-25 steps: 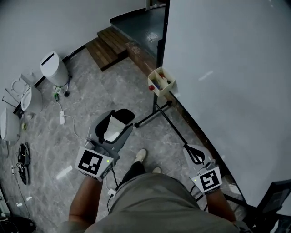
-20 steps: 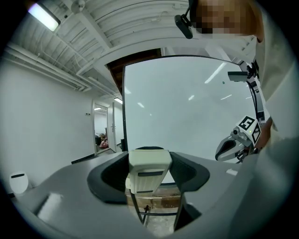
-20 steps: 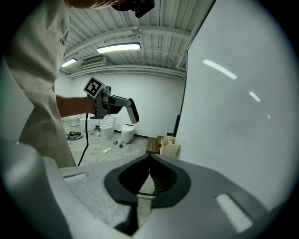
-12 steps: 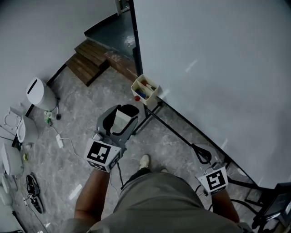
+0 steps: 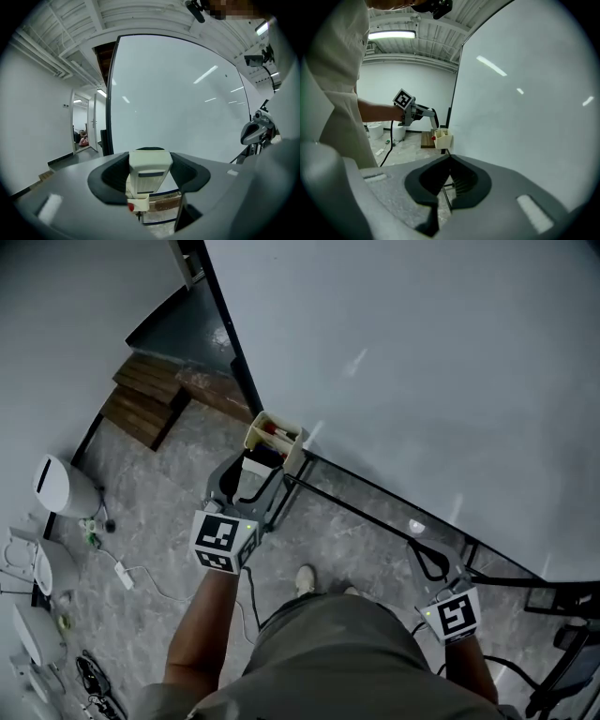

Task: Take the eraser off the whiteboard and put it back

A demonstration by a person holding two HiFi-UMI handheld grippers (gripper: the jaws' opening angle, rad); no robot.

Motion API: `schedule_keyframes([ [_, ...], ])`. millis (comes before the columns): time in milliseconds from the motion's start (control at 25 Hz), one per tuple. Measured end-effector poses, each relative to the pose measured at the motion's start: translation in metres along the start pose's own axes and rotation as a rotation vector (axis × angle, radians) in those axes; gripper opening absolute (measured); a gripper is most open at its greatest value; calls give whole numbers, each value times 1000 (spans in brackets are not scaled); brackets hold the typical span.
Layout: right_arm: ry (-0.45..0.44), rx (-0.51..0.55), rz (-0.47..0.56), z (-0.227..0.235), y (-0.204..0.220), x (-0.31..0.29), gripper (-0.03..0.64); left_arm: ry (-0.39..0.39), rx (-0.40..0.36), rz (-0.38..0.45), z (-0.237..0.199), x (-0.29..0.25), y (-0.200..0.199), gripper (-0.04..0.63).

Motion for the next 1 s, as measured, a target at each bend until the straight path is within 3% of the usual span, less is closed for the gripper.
schedule_keyframes([
  [400,136,-55,-81,-14,0,11,2,41,45,-58,-26,-55,51,270],
  [1000,171,-74,-158,-31,-3,4,2,61,44,-132,-32,-89,109,271],
])
Point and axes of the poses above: the fingertips, and each gripper's own axes: x backward along the fingers, z to its right, y out of its underside, the point moved 9 cm from there along x, backward along the fingers, and after that the axes turned 4 degrees about -x, right-handed, at the moved point
